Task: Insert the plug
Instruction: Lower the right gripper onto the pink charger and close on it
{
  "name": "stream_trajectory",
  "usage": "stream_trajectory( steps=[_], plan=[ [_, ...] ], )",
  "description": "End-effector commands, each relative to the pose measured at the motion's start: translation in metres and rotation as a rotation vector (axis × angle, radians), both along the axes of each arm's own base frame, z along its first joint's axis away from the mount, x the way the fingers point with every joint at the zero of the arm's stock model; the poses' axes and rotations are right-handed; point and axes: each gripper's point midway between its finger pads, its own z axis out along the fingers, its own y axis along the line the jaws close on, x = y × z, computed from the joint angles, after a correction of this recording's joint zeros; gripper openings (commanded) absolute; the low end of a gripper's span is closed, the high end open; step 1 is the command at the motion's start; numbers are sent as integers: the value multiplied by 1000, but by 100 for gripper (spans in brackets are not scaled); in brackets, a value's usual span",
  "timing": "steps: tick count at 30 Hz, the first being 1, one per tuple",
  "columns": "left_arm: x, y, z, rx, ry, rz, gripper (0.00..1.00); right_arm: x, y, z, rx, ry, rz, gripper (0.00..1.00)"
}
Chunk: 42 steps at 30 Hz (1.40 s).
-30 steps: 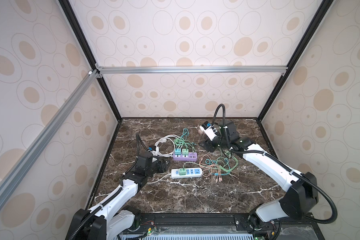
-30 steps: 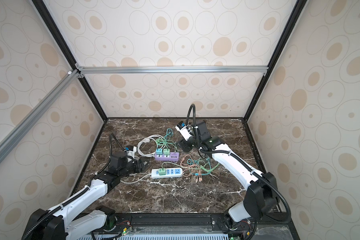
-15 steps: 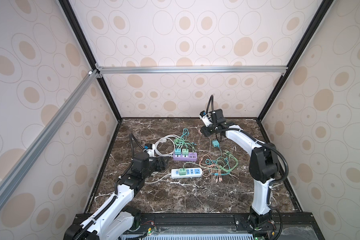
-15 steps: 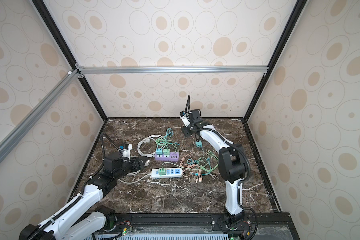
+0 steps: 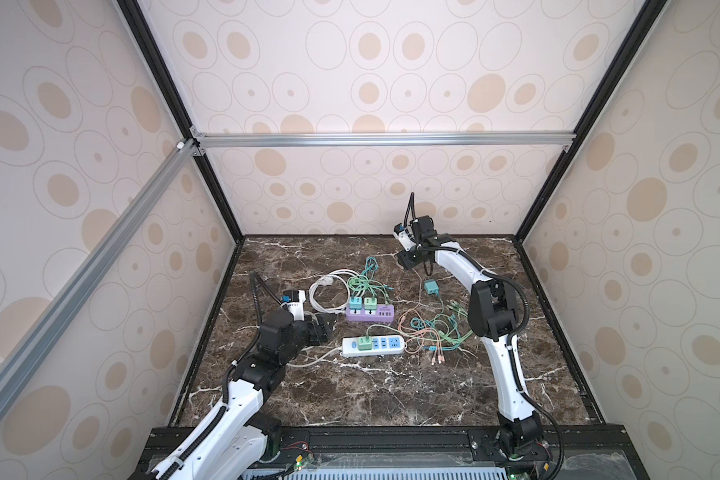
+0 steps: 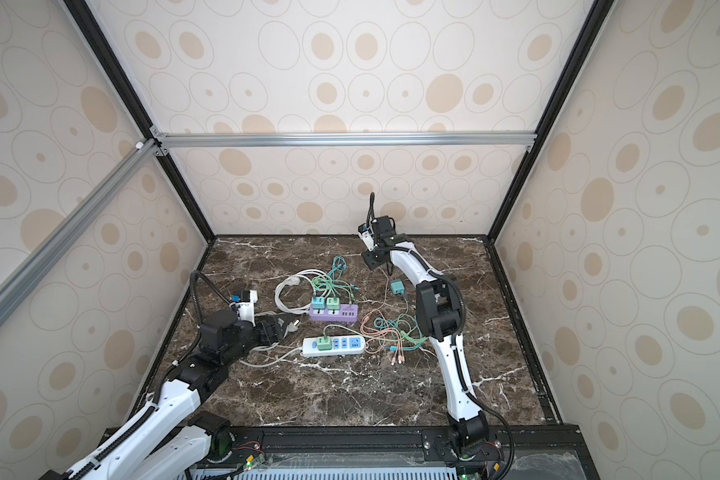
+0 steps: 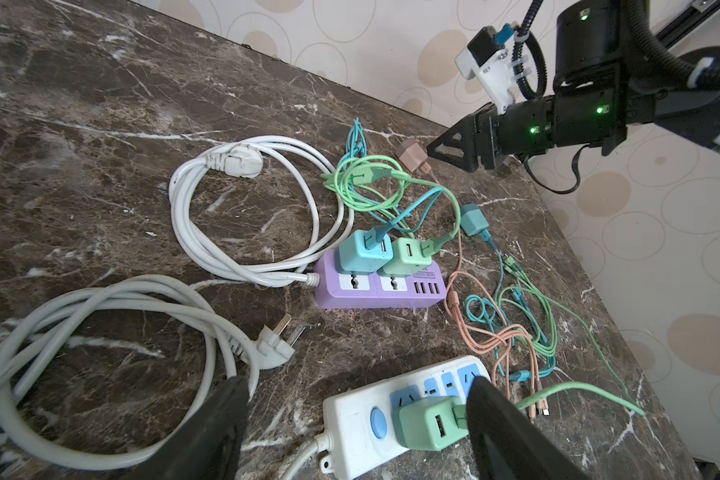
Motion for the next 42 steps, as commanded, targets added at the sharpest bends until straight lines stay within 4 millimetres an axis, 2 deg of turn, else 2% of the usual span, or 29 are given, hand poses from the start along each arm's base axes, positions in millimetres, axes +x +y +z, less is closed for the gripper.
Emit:
stream_trajectory(
  steps=[1,10,11,13,31,42],
  plan=[
    [1,6,6,-3,-18,31,83,-4,0,-12,28,63,-2,55],
    [0,7,5,-10,-28,37,83,-5,1,-30,45,126,-4,55],
    [0,7,6,-10,-30,37,83,0,3,-23,52,109,-4,56],
    [0,8,6,-12,-32,39,83,2,3,-24,53,112,-8,56],
    [-2,9,7,-24,-45,47,83,0,-3,-52,40,192,-85,56],
    [-2,10,7,-22,-49,54,83,15,-9,-43,28,121,-141,60]
  ],
)
